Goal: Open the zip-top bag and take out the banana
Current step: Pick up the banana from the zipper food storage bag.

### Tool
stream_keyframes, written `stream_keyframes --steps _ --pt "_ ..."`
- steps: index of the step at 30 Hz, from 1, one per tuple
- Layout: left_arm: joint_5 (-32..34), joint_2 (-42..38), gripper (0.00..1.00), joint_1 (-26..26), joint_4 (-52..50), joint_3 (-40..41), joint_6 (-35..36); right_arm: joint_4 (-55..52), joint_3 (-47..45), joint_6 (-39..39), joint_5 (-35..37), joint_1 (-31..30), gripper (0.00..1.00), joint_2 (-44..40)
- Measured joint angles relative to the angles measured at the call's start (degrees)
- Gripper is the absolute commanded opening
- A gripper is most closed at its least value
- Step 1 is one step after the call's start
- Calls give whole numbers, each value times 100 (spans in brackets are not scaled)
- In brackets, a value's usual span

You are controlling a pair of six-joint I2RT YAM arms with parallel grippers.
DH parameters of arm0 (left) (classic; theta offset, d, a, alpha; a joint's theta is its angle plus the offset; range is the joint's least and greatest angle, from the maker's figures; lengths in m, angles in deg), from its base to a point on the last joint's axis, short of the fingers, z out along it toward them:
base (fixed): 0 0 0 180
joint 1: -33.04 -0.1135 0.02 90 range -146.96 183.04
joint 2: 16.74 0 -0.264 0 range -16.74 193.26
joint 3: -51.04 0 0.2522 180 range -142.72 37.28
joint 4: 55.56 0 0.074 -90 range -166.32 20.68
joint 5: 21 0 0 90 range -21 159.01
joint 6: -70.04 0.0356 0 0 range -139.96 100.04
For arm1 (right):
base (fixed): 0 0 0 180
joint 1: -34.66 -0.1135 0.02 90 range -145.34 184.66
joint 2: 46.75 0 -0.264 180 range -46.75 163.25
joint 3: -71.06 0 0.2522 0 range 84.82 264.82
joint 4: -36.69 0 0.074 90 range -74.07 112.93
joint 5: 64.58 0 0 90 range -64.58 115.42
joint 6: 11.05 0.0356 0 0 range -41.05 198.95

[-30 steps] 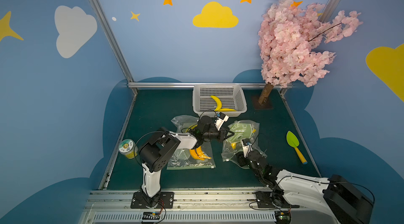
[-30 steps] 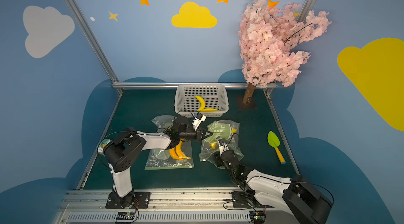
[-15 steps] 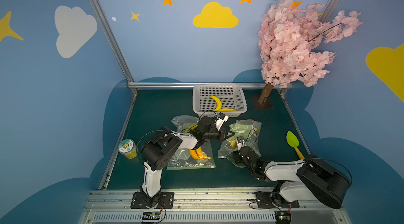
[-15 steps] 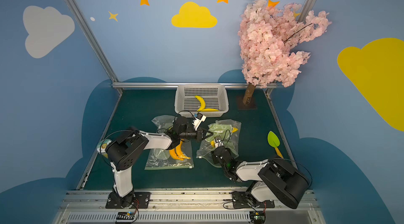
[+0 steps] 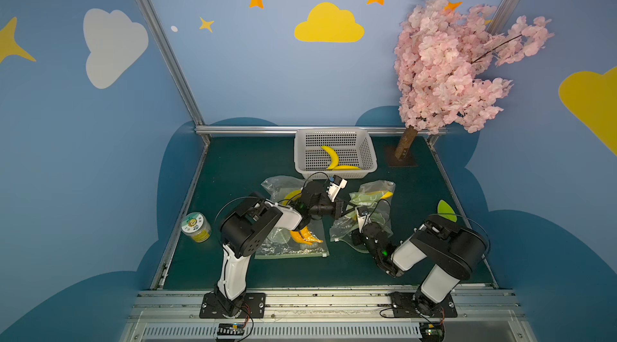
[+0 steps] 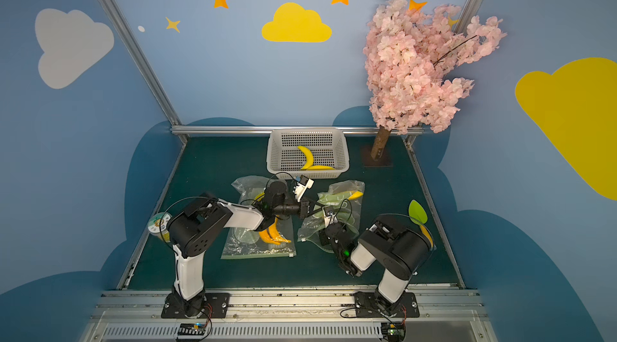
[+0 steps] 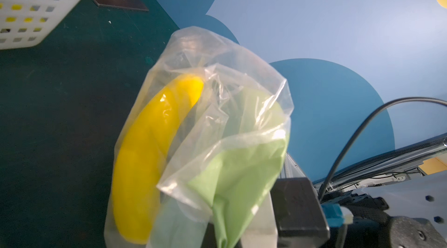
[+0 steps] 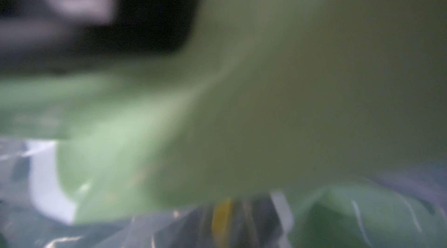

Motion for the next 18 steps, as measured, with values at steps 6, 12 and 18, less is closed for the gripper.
stream_keyframes --steps 6,12,18 --pt "13 0 2 -24 33 0 -42 177 -170 96 -79 2 0 -61" --pt "149 0 2 -205 -85 -7 -70 -463 -271 291 -254 -157 0 -837" --pt "352 92 2 -529 -538 -297 -66 -1331 -339 614 -778 -216 0 -1423"
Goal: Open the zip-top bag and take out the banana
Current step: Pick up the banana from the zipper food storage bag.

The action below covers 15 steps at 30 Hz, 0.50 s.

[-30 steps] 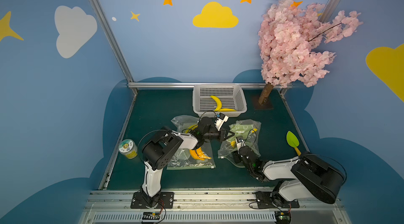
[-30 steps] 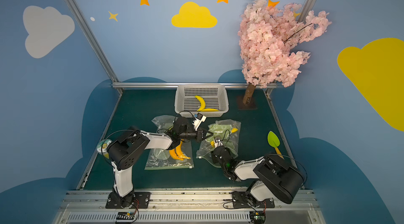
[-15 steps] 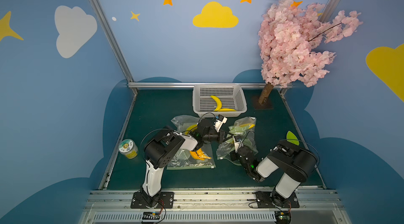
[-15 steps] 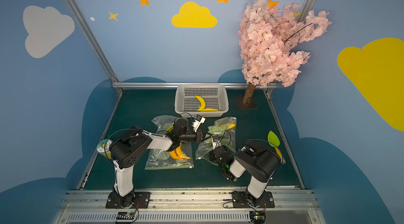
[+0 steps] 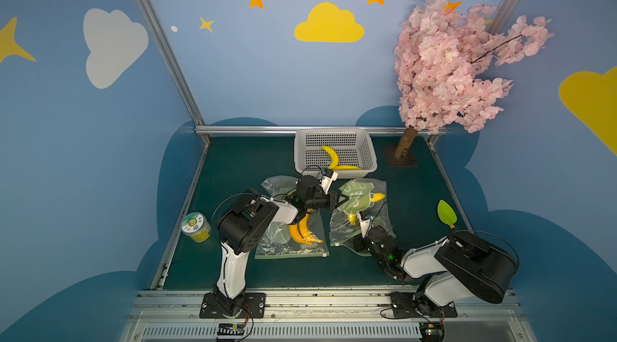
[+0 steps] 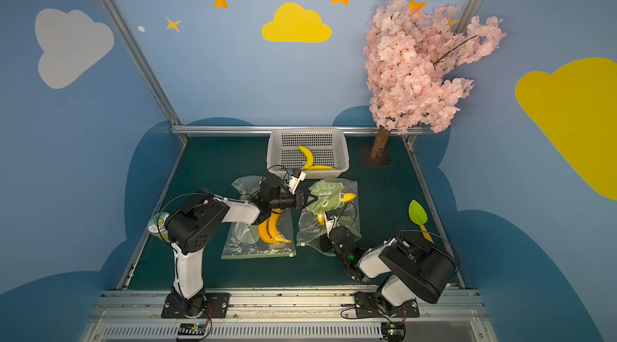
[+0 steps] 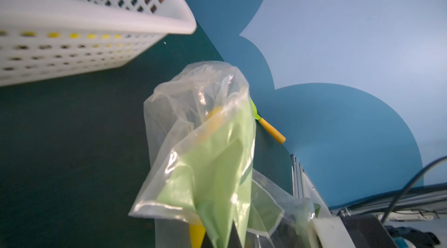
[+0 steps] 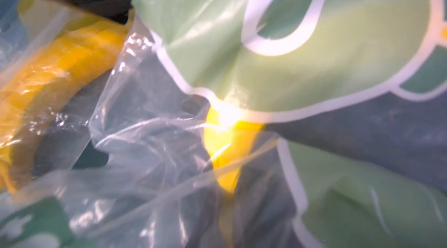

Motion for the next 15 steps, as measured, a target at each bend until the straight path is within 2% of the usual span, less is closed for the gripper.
stream_keyframes --steps 7,15 --pt "297 39 2 -188 -485 -212 11 -1578 79 472 -426 -136 0 -885" --pt "857 103 2 -212 -1117 -616 52 -3654 393 894 -916 -511 0 -2553"
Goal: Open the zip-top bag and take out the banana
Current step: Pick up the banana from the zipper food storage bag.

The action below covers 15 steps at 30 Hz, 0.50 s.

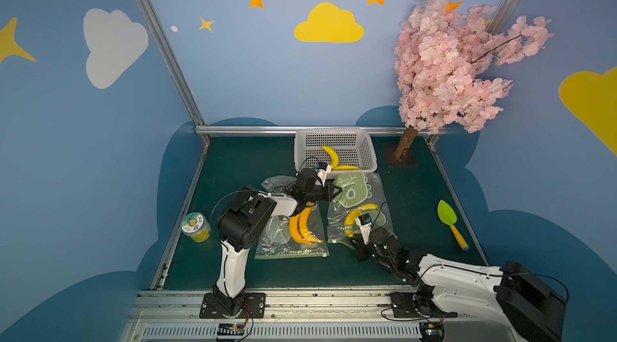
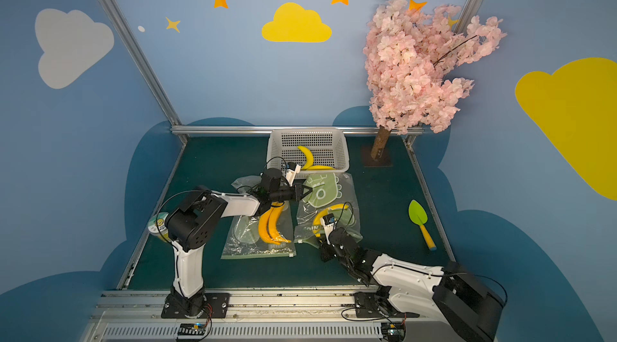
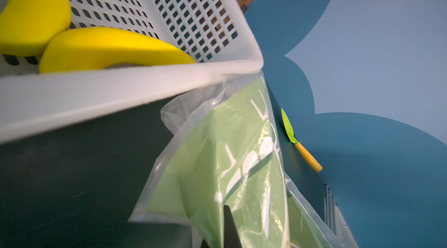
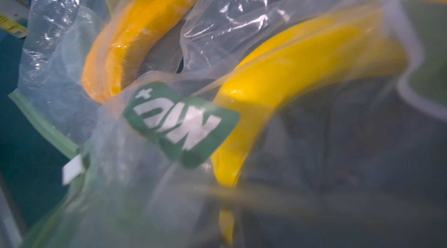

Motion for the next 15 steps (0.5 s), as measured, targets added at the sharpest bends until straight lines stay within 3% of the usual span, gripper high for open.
stream_keyframes --steps 8,15 --pt "605 85 2 61 -492 -369 452 -2138 280 431 -328 -345 0 -1263" --pt "1158 103 2 146 -632 -367 625 -3056 308 713 -728 -389 0 -2173"
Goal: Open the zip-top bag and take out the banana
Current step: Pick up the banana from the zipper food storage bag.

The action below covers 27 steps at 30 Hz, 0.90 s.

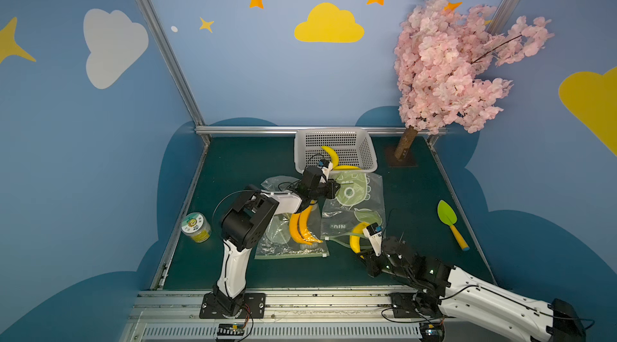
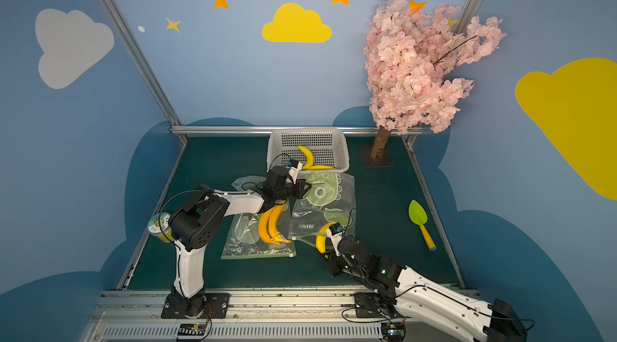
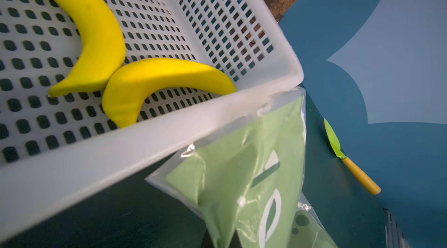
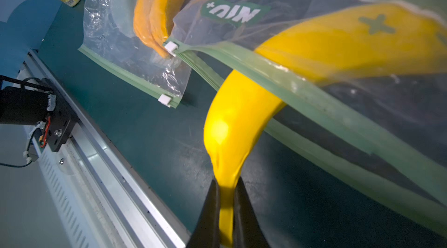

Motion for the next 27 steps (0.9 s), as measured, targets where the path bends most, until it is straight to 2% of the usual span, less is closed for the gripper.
stream_keyframes --steps 4,10,13,20,27 --pt "295 129 2 -4 -177 -120 -9 -715 221 166 -243 -302 0 -83" --pt "525 413 2 26 -505 -505 -74 -1725 1207 295 -428 -789 0 -262" --pt "612 420 2 66 -555 -525 -136 -2210 1578 442 -426 -933 0 -616" --pt "809 420 2 181 -671 -531 -295 -2903 1952 503 39 -979 0 -1895" --pt "1014 549 2 334 -938 -850 -494 -3084 2835 267 328 -988 0 -1648"
